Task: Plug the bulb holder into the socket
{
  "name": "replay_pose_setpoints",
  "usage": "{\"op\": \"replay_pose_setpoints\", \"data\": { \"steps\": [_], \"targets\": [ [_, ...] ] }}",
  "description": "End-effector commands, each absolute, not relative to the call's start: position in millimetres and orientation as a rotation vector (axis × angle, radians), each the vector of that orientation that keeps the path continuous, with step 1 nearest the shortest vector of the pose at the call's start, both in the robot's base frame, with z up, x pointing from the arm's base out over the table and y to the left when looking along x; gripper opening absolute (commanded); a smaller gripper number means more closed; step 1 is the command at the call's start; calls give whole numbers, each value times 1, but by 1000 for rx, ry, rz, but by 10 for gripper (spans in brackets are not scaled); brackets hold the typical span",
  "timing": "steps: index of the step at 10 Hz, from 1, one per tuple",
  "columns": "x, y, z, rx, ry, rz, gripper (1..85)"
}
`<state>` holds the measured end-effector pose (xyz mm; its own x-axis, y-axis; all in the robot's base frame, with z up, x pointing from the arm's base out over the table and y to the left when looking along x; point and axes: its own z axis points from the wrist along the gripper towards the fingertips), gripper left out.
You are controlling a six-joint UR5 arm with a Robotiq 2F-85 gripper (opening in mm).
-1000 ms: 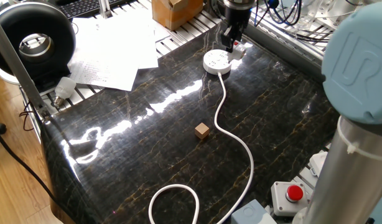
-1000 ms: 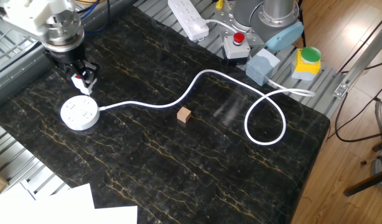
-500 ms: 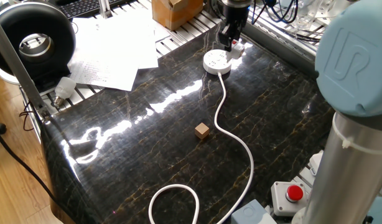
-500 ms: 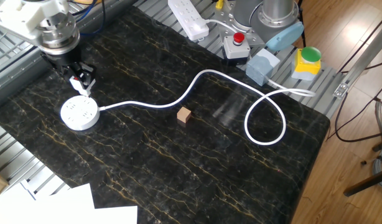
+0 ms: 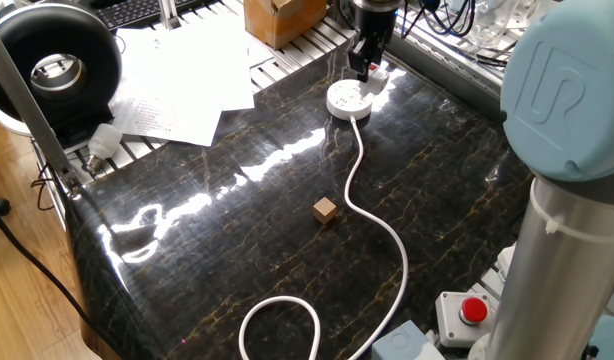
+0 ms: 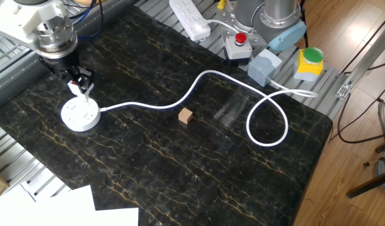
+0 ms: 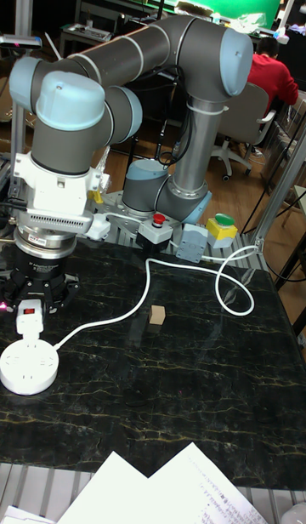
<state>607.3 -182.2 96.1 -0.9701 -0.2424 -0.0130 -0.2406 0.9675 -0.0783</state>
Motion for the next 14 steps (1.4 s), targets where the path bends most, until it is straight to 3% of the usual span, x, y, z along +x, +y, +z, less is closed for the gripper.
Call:
{"op": "replay_pose_setpoints", "data": {
  "steps": [1, 14],
  "targets": [
    [610, -182, 94, -370, 3080, -104, 10],
    [606, -183, 91, -354, 3071, -77, 10]
  ]
}}
